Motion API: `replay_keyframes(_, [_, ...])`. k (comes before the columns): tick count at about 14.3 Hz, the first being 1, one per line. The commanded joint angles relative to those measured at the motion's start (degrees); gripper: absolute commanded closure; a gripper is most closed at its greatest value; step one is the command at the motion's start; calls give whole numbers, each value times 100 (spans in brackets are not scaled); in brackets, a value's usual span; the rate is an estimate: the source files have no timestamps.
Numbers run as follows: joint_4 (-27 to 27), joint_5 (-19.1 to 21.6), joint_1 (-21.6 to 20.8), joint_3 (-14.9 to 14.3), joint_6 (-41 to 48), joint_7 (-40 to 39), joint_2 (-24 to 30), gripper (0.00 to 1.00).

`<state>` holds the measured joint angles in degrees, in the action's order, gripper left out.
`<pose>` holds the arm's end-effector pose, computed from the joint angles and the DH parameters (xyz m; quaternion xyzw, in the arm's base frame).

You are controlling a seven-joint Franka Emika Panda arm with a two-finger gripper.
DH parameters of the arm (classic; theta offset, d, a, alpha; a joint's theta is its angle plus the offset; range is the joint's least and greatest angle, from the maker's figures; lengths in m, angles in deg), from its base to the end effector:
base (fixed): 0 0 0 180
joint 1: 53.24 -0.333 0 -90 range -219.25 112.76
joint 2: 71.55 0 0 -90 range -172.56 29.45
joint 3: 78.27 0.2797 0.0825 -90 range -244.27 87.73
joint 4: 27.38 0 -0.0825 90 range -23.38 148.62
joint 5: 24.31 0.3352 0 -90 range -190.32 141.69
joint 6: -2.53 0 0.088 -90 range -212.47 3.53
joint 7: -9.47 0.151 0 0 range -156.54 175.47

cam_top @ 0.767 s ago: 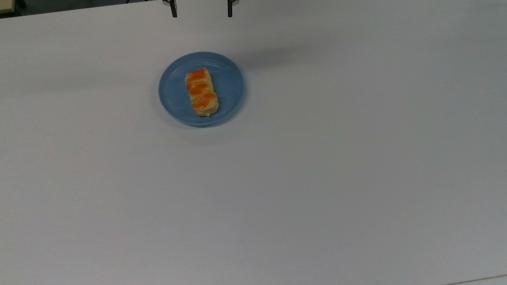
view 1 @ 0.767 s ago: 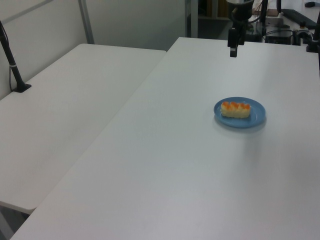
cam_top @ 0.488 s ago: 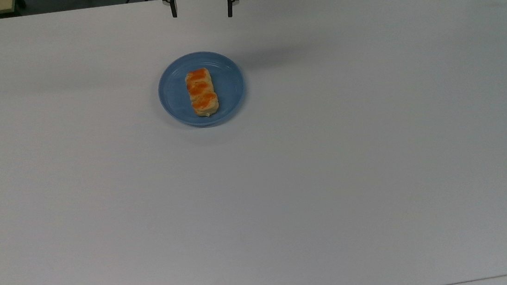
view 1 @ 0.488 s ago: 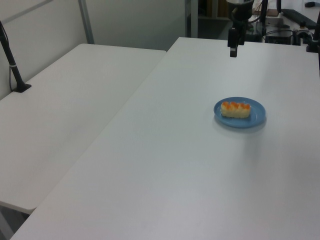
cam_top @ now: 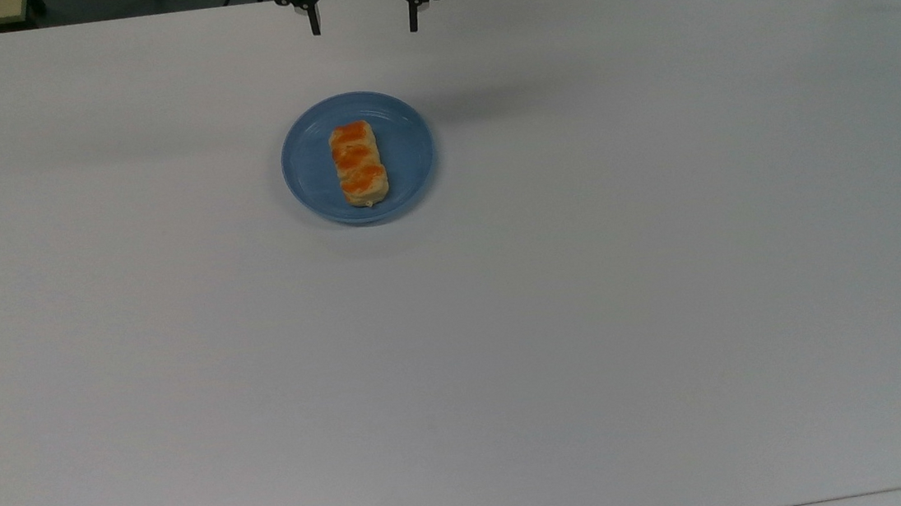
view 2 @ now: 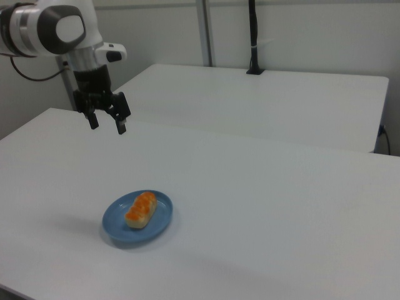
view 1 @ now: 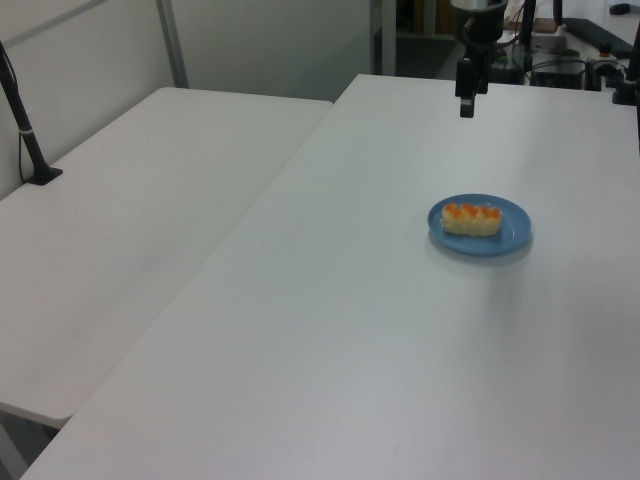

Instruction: Put the bread on the table

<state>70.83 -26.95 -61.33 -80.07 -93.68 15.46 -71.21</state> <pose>0.5054 0.0492 0.4957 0.9996 0.0054 -0.0120 0.0242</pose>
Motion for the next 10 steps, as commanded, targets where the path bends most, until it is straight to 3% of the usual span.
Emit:
replay_keyframes(1, [601,149,105,-40,-300,-547,-79,0])
replay_keyframes(4, [1401,-209,211,-49,-1363,-565,-455,0])
replay_keyframes(6, [1569,-361,228,-49,-1777,-556,-851,0])
replay_keyframes(10, [1877,-571,263,-49,-2305,-556,-1063,0])
